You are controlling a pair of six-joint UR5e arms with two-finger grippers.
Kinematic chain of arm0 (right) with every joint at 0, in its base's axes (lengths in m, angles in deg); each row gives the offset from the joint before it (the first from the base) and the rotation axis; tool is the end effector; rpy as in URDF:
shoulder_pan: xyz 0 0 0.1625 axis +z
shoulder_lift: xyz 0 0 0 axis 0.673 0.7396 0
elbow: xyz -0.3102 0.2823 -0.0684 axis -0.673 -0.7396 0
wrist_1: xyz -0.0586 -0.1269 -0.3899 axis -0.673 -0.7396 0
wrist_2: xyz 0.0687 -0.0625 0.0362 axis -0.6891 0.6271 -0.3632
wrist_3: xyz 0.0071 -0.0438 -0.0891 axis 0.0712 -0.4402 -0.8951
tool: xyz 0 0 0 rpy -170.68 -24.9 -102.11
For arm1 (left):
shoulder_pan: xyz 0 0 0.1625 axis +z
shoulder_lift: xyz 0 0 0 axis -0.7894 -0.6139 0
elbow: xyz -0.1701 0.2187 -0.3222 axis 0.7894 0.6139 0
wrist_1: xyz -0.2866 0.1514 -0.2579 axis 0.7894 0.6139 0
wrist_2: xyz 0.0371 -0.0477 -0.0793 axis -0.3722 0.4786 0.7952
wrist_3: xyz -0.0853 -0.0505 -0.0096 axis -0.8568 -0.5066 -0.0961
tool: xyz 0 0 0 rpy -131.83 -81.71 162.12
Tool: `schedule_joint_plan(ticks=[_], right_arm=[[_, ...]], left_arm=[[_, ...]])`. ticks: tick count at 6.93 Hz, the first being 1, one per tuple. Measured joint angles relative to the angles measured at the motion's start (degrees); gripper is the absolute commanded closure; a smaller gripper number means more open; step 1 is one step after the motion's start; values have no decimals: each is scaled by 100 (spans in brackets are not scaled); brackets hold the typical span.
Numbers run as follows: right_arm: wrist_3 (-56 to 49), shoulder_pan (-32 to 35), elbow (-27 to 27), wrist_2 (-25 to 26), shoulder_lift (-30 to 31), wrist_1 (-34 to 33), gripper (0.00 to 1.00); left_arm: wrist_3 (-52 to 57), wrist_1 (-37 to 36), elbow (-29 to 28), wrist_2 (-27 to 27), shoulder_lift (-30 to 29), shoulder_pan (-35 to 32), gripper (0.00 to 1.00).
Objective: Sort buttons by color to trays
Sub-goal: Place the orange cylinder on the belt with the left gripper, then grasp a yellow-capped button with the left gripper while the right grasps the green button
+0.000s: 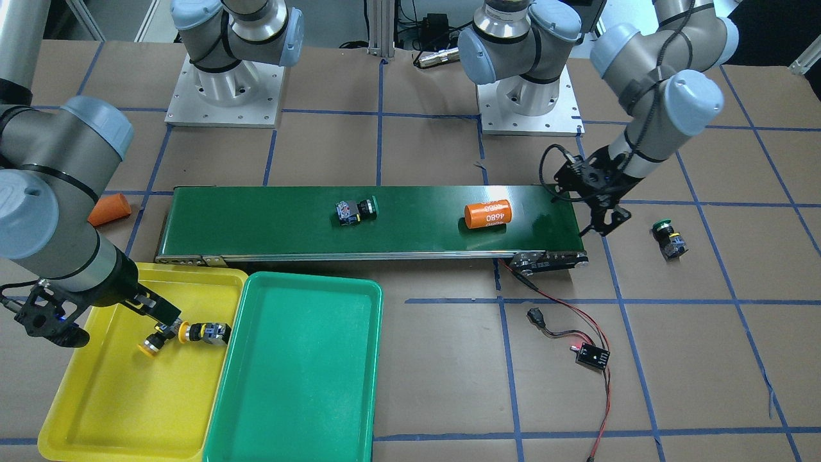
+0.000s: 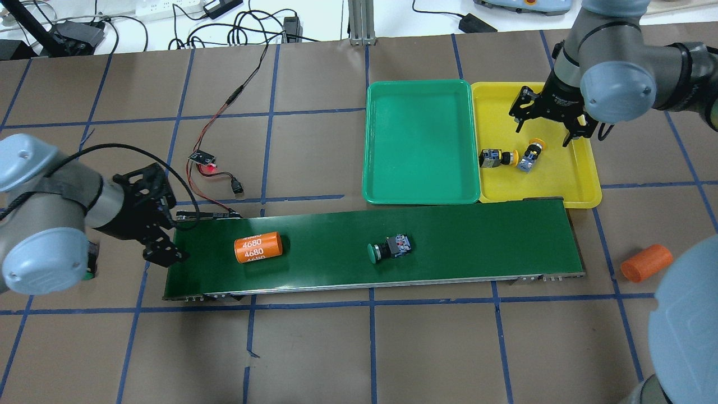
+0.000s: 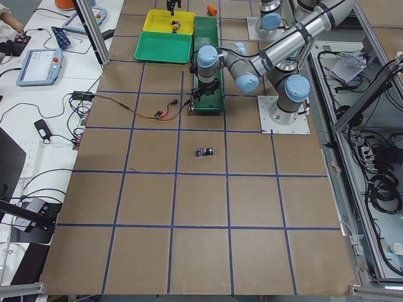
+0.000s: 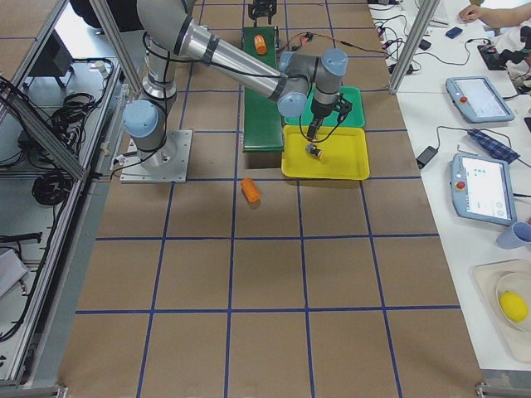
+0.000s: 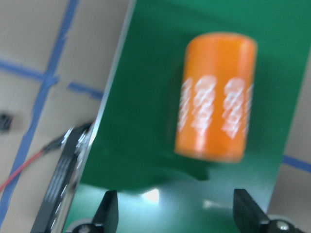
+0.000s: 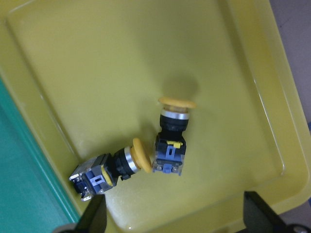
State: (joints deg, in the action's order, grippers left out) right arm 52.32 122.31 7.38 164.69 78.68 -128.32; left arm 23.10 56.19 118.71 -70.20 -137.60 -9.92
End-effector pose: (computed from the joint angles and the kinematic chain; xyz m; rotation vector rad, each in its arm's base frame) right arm 0.0254 -0.6157 0.2931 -0.7294 -3.0391 -0.0443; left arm 0.0526 -0.4230 0.2547 -1.3401 -2.6365 0.1503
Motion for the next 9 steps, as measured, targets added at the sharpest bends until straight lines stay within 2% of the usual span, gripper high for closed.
schedule_joint_plan(ticks=[2,3,5,6,7,8,9], right_arm=[[728,69,64,-321,623,867,0],[1363,193,194,-452,1031,1326,0],[2584,498,730,-525,2065,1914,0],[3185,740,1138,-505,2433,1944,0],[3569,944,1542,-493,2552,1629,0],[3816,1065,1866,-537,2530,1171,0],[3998,1150,2090,-565,2469,829,0]], left_arm=[[-116,-33,-25,143,-189,1261,14],[-377,-242,-49,148,-355,1666,15],[-1465,-1011,-139,63,-812,1927,15],[-1832,-1365,-157,-55,-1049,1958,15],[-2091,-1612,-157,-363,-1237,1960,15],[-2281,-1787,-150,-653,-1350,1950,24],[-2367,-1899,-141,-784,-1426,1942,63]])
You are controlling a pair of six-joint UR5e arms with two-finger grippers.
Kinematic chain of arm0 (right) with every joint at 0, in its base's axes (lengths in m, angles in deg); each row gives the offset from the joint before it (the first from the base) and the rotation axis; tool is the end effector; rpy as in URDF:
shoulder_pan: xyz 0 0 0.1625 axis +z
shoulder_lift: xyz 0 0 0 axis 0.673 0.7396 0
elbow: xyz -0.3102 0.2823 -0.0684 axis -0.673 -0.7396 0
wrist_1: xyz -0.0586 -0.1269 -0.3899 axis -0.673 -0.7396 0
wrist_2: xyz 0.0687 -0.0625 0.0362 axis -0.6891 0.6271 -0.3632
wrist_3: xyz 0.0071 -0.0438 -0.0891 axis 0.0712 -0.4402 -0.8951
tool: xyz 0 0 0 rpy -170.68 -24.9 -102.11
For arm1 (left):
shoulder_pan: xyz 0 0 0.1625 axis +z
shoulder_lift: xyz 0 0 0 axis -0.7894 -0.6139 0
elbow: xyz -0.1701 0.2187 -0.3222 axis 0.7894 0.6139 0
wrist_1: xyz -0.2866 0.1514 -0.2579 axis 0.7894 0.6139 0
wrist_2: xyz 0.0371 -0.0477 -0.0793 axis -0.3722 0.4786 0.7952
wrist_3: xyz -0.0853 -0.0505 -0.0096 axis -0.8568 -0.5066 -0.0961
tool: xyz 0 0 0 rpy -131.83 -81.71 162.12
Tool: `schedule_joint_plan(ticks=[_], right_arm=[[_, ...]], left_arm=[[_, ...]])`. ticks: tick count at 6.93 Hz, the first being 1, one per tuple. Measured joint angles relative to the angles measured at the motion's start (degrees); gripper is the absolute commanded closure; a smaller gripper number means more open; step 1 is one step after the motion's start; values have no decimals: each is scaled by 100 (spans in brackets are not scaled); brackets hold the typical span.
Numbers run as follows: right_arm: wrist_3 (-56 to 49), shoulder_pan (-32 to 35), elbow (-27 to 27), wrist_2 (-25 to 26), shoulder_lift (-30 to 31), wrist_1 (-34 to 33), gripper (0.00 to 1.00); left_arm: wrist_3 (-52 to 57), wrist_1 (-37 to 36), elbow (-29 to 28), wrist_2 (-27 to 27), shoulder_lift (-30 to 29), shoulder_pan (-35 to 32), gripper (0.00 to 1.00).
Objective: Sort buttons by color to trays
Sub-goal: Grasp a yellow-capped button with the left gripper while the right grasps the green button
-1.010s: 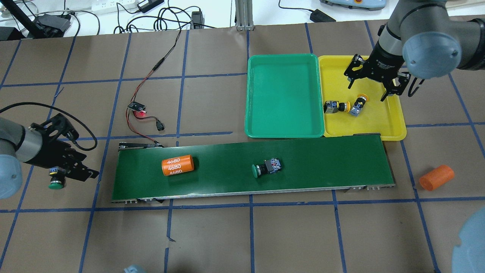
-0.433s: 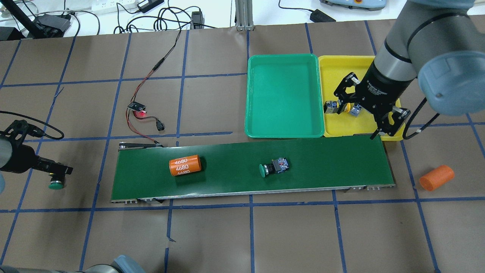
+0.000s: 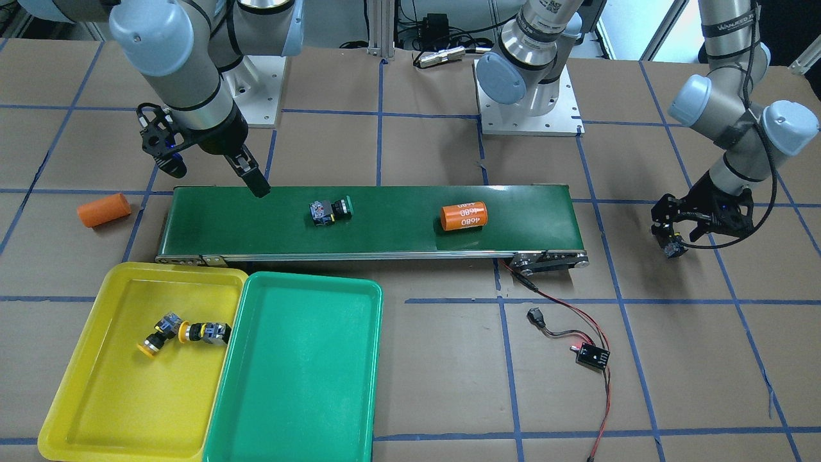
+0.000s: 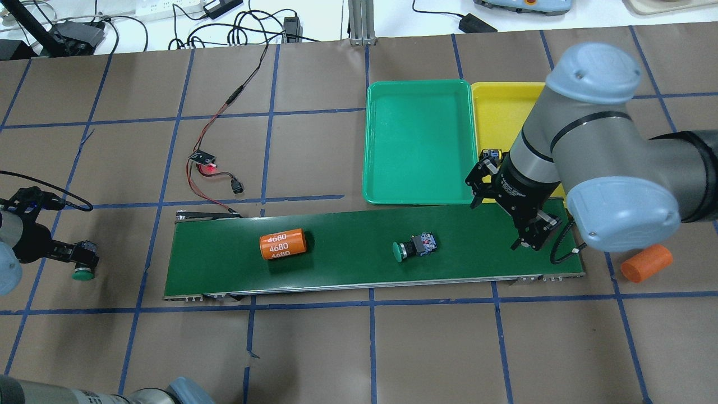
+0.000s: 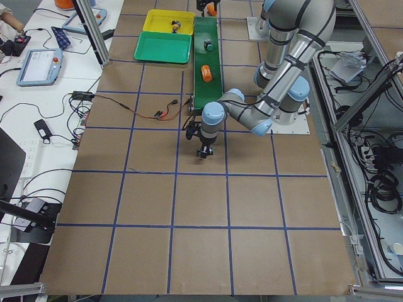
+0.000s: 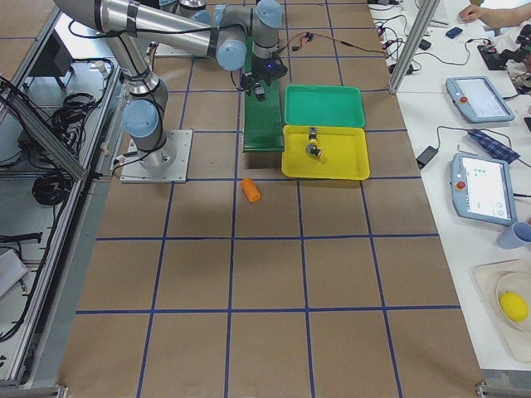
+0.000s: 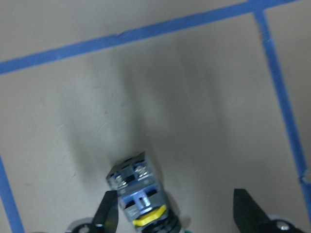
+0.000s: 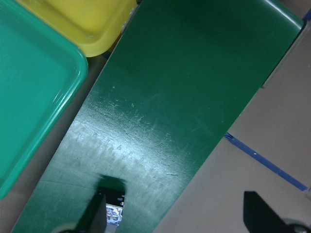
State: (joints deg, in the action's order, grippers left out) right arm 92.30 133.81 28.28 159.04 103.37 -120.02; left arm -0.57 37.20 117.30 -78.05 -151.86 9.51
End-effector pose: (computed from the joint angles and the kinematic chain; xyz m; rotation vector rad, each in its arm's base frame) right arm 0.1528 -0.4200 0.3361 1.4556 2.7524 0.2111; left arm 0.2419 -0.4105 0.1878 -0.3075 -3.1092 0.0772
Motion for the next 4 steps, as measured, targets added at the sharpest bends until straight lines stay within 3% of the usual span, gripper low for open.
schedule_joint_plan(ticks=[1,2,4], right_arm=[[85,62,102,-16,-78,-279,0],[125,93,138,-71,-194,-502,0],[303,113,148,-279,-585,-839,0]], left_arm=[[-18,-58,3,-36,-48,-5,87],[-11,-86,3,-44,-70,-10,99],[12,-94,-3,-61,-29,-42,100]])
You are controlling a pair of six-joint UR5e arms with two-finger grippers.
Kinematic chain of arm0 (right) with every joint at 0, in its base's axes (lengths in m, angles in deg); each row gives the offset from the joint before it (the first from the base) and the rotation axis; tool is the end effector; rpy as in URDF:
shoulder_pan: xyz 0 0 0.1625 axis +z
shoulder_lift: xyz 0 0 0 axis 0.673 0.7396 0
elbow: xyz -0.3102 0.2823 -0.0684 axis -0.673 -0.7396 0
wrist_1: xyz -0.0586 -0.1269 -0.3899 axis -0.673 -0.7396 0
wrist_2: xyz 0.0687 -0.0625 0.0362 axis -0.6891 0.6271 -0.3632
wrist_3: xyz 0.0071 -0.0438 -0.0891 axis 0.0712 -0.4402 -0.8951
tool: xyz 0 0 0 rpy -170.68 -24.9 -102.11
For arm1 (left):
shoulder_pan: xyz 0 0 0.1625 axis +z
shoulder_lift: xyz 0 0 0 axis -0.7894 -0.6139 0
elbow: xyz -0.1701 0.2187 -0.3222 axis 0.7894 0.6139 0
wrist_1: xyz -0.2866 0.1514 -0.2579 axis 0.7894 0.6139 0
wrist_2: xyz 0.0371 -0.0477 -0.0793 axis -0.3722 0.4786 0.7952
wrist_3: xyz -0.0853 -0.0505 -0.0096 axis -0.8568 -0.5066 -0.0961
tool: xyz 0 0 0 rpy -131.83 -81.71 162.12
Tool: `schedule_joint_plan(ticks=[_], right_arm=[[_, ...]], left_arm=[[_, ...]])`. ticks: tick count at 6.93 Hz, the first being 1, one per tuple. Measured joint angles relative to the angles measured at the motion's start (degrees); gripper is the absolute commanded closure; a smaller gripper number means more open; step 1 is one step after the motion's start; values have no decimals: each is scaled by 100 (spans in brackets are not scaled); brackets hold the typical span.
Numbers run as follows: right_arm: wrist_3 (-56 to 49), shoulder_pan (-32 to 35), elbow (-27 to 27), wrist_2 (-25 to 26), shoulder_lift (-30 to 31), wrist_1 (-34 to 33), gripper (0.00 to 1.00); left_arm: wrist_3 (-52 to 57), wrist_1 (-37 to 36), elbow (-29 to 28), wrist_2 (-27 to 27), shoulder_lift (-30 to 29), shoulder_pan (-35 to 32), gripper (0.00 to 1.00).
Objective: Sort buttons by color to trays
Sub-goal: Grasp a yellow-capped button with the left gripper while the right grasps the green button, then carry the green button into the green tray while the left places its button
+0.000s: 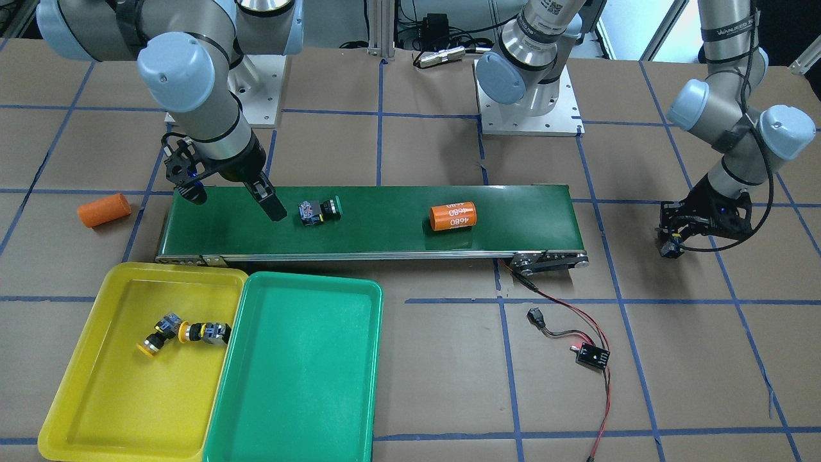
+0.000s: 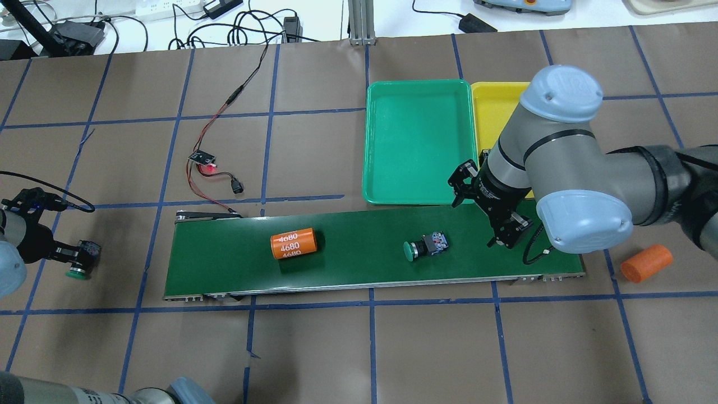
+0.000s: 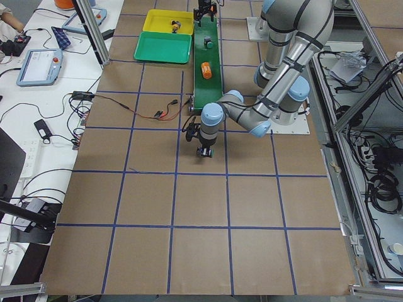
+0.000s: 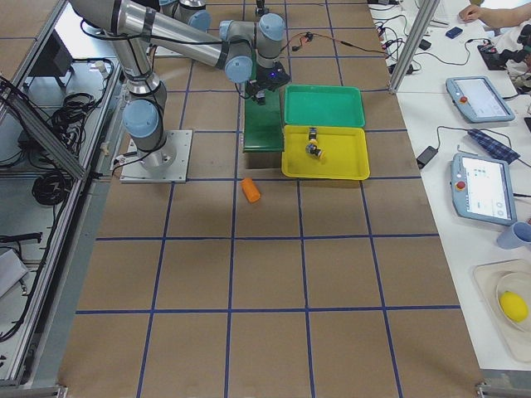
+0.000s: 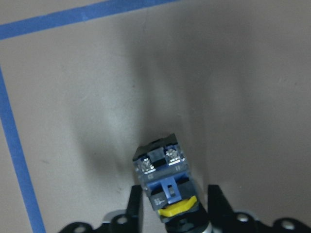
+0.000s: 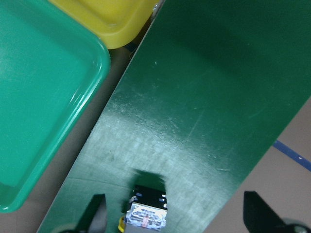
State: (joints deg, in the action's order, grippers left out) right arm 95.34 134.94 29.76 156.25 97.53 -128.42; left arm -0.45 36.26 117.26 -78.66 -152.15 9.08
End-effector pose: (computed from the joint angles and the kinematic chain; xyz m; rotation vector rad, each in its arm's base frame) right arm 0.1670 -0.4411 0.2937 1.4803 2.6852 0.2231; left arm 0.2410 -0.4129 0.1874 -0.3243 -3.1236 0.0757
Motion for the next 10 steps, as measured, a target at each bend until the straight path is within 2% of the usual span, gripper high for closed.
schedule_joint_plan(ticks=[2,4,5,6,7,8,10], right_arm=[[184,51,1,-53,-310,-153,0],[291,159,-3,-67,-479,-272,0],[313,195,-6,-63,-546,-296,5],[321,212,-12,-58,-621,-305,28],[323,216,-14,-56,-703,-308,92],[324,214,-33,-56,-770,-309,100],[313,191,-157,-67,-834,-296,100]], left_arm=[[116,50,-9,-9,318,-386,100],[418,169,-4,5,739,-1129,100],[598,291,-2,28,940,-1448,100],[694,532,-4,33,1140,-1826,100],[749,803,-6,24,1321,-2299,100],[900,1021,-3,33,1464,-2791,100],[1354,1276,18,152,1640,-3596,100]])
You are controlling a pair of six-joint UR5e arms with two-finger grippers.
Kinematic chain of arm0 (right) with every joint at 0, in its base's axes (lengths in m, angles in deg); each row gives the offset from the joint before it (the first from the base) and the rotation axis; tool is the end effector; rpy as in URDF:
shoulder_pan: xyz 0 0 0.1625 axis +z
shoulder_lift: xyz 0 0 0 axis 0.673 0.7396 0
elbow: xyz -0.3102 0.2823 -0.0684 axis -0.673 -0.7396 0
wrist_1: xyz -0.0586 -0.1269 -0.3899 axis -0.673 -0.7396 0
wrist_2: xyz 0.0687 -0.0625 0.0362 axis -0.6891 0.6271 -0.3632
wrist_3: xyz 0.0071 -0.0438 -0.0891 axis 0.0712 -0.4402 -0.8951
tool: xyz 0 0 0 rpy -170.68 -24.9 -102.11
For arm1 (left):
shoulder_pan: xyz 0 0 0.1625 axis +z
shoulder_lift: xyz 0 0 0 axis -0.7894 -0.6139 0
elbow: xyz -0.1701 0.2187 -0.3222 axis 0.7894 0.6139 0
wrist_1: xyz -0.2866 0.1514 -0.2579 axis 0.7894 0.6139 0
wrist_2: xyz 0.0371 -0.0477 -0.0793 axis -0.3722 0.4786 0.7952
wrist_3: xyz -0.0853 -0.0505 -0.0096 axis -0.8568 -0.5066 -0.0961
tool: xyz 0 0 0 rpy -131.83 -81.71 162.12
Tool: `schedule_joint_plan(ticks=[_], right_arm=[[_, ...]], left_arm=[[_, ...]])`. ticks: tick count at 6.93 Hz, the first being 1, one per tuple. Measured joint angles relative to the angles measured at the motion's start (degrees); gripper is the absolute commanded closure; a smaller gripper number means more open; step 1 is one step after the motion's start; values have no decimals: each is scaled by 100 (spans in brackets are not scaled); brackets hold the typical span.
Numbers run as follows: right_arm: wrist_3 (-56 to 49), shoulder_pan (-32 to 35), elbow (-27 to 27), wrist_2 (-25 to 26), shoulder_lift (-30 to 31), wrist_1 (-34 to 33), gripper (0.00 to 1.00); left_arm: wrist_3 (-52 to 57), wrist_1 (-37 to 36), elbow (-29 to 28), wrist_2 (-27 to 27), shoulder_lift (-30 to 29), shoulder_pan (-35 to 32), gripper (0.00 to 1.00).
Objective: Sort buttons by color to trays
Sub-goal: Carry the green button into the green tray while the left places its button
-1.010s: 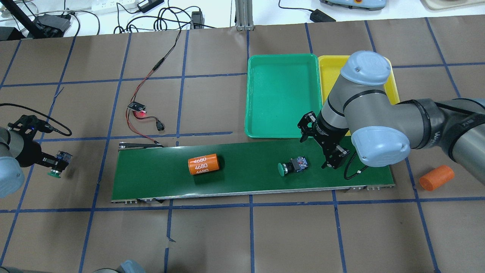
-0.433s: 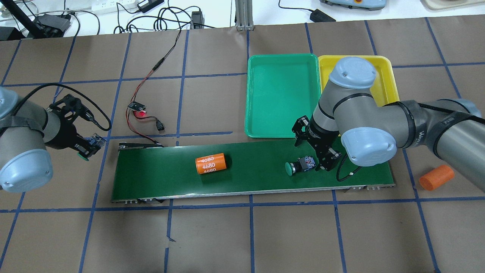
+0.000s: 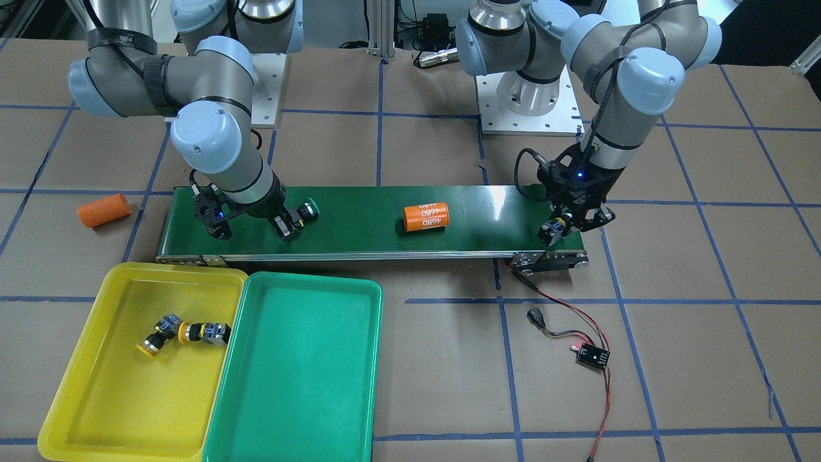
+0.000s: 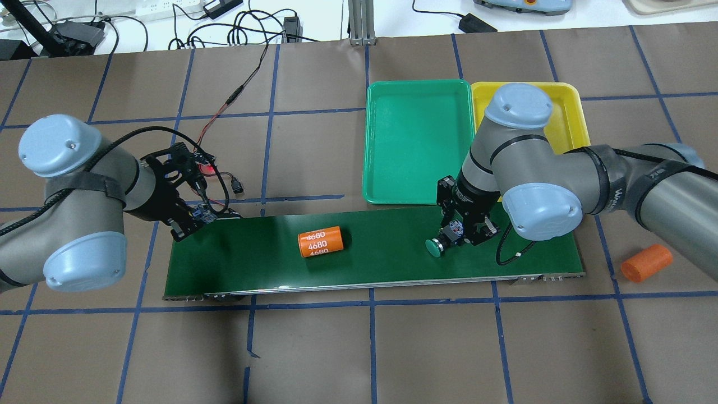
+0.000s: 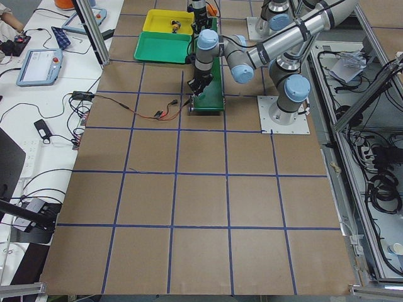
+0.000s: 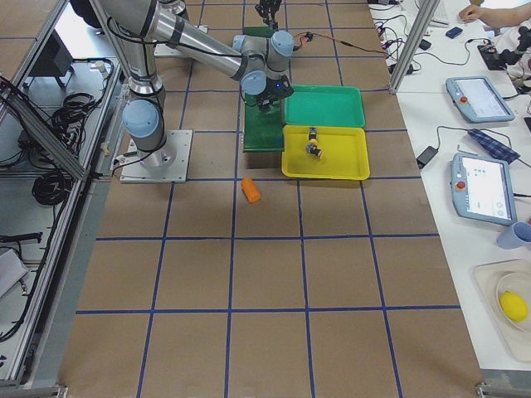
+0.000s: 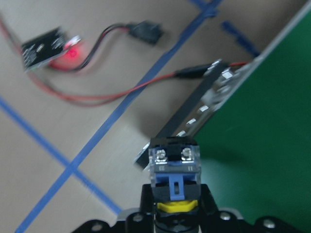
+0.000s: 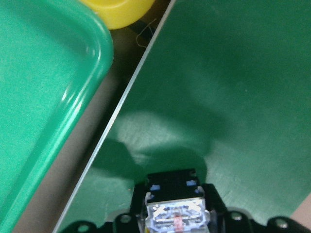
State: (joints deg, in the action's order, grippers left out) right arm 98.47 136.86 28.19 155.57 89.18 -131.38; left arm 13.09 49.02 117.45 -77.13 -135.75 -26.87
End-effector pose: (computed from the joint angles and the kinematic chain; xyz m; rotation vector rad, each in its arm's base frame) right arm 0.1852 -0.4649 0.2423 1.5280 2.6869 0.3255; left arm -0.0582 -0.4332 0.2882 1.5981 2.6872 -0.1720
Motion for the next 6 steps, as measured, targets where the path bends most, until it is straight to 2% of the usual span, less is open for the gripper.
schedule_joint_plan(ticks=[2,3,4,6], right_arm=[[-40,-37,-310,10,26,159,100],[-69,-43,-605,15,38,335,100],[-120,-41,-1037,16,-56,422,100],[-307,-48,-2057,74,-714,446,100]], left_arm=[[552,158,80,189,44,-564,97],[755,283,136,236,66,-752,15],[836,343,195,261,96,-866,0],[835,372,211,342,125,-919,0]])
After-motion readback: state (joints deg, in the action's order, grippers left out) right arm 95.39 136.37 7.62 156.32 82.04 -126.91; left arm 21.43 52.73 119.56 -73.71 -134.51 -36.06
